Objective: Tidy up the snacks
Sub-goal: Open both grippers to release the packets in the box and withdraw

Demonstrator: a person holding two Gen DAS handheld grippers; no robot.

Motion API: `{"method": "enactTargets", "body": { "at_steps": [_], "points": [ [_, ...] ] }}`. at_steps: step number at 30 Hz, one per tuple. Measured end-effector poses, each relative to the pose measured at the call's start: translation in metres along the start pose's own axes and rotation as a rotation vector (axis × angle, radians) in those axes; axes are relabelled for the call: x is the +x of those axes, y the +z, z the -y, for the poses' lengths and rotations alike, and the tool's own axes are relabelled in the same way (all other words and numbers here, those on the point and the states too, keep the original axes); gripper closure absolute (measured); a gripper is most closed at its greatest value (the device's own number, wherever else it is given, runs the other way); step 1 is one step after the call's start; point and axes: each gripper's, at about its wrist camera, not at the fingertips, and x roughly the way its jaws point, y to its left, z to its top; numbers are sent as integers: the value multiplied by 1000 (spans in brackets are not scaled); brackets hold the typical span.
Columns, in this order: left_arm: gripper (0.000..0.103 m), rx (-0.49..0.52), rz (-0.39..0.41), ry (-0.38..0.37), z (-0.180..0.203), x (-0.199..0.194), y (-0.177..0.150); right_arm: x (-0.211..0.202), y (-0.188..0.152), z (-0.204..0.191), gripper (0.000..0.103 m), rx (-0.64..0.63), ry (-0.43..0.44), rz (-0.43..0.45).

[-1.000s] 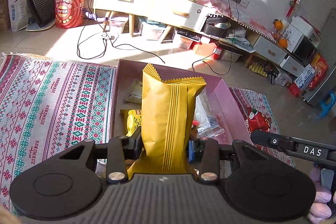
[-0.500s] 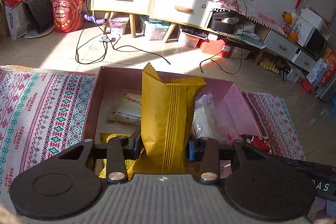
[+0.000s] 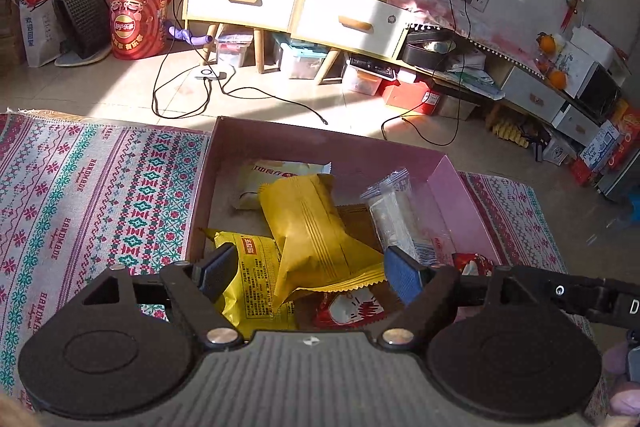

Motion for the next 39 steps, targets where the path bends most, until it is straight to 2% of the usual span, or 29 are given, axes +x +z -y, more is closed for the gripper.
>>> {"method": "enactTargets", "body": {
  "at_steps": [12, 21, 23, 32, 39],
  "points": [
    [10, 13, -5, 5, -21, -40, -20, -23, -15, -17, 23, -100, 2, -10],
    [8, 17, -31, 18, -32, -55, -37, -36, -29, -29, 16, -182, -5, -8],
    [5, 20, -30, 11, -35, -57, -44, -37, -32, -31, 16, -201, -6, -9],
    [2, 74, -48, 16, -42, -66, -74, -43, -50, -35, 12, -248, -7, -21],
    [0, 139, -28, 23, -45, -79, -90, -46, -63, -39, 10, -259, -6, -16]
  ]
}}
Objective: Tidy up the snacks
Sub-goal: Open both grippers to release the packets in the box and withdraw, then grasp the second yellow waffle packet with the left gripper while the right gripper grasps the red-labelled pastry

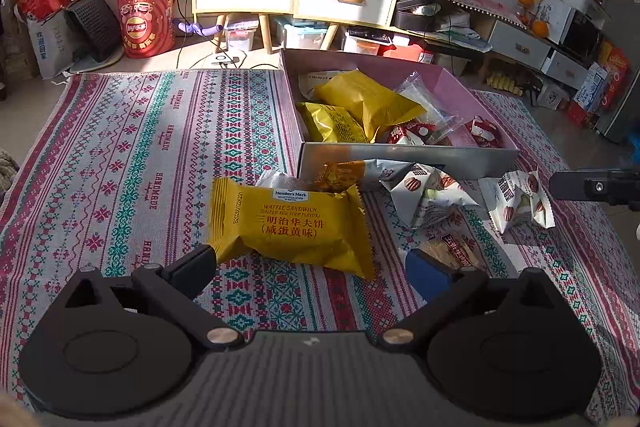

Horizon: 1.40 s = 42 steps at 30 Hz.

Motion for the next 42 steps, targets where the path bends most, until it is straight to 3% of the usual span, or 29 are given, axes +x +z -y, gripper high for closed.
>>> {"method": "enactTargets", "body": {
  "at_steps": [12, 18, 27, 34, 42],
  "points": [
    [0, 70, 46, 35, -8, 17, -16, 10, -21, -31, 10, -127, 14, 28],
    [0, -29, 71, 26, -13, 18, -6, 19, -32, -45, 10, -211, 6, 13],
    [0, -285, 74, 111, -17, 29, 21, 26, -34, -58, 10, -238, 2, -4],
    [0, -297, 30, 242, -9, 44, 26, 36, -35, -62, 10, -249, -5, -28],
    [3, -275, -31, 180, -14, 31, 18, 43, -38, -62, 10, -264, -23, -53]
  ]
}}
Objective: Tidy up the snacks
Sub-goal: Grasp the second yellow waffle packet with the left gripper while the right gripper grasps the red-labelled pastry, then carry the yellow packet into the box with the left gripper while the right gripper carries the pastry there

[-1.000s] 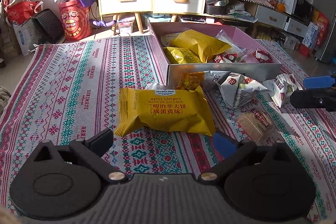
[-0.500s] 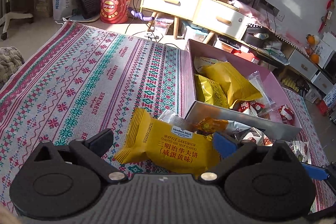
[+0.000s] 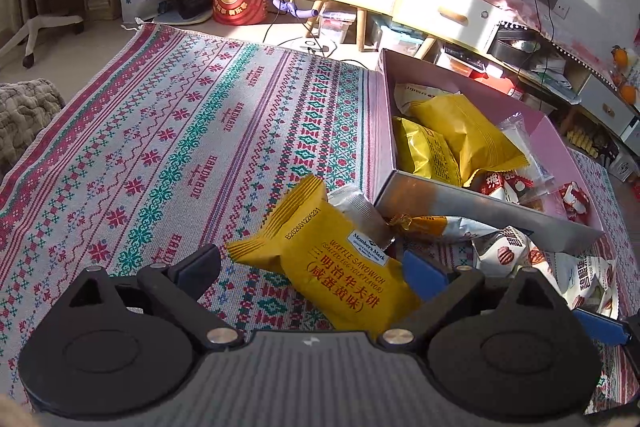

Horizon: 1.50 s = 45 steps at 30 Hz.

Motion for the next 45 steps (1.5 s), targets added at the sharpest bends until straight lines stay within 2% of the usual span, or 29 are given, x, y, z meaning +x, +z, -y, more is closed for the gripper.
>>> {"method": "enactTargets", "body": {
  "at_steps": [7, 14, 17, 21, 26, 28, 32, 35, 37, 39, 45],
  "points": [
    [13, -29, -60, -37, -19, -10, 0, 2, -1, -3, 11, -5, -12, -4],
    [15, 30, -52, -95, -1, -12, -2, 4, -1, -8, 11, -21, -17, -5],
    [15, 70, -52, -88, 8, -6, -4, 7, -1, -9, 12, -25, -20, -11],
    [16, 70, -82, -70, 9, 6, -7, 11, -3, -12, 17, -36, -31, -21],
    [22, 71, -86, -60, 8, 9, -8, 12, -7, -14, 23, -47, -33, -23],
    [30, 75, -85, -54, 7, 9, -8, 12, -8, -15, 28, -47, -27, -19],
    [39, 82, -81, -42, 6, 7, -8, 11, -9, -17, 35, -52, -17, -16],
    [47, 79, -79, -38, 4, 6, -8, 10, -9, -18, 46, -53, 5, -13],
    [54, 76, -78, -39, 3, 5, -7, 10, -7, -19, 59, -54, 19, -9],
    [55, 72, -79, -45, 1, 4, -7, 9, -6, -21, 69, -57, 24, -5],
    [58, 72, -75, -45, -1, 1, -8, 9, -5, -23, 71, -56, 23, -8]
  ]
}}
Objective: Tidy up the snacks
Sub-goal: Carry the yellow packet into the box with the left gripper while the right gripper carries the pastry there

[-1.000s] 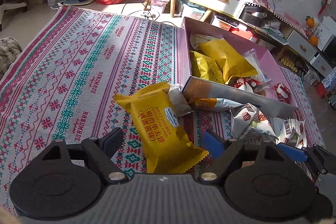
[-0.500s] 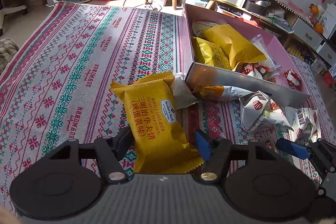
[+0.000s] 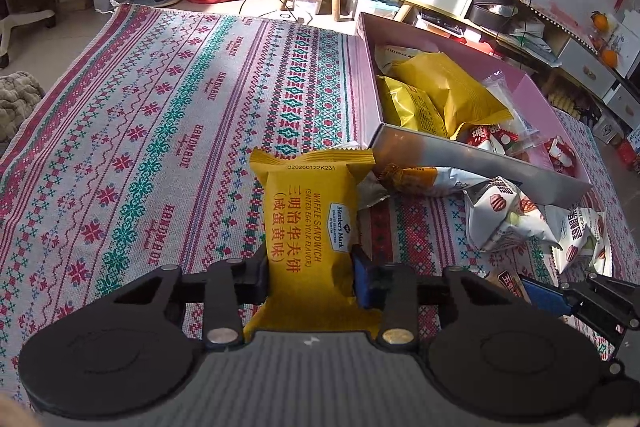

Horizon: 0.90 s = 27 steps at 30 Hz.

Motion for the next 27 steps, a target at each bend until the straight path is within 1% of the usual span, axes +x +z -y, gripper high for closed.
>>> {"method": "enactTargets", "body": {
  "at_steps": [8, 17, 27],
  "points": [
    [59, -25, 7, -18, -8, -9, 1, -5, 4, 3, 71, 27, 0, -1],
    [60, -47, 19, -39, -17, -20, 3, -17, 9, 3, 71, 47, 23, 17],
    [60, -100, 40, -91, -24, -35, 11, -30, 25, 12, 71, 80, 45, 44]
  ]
}}
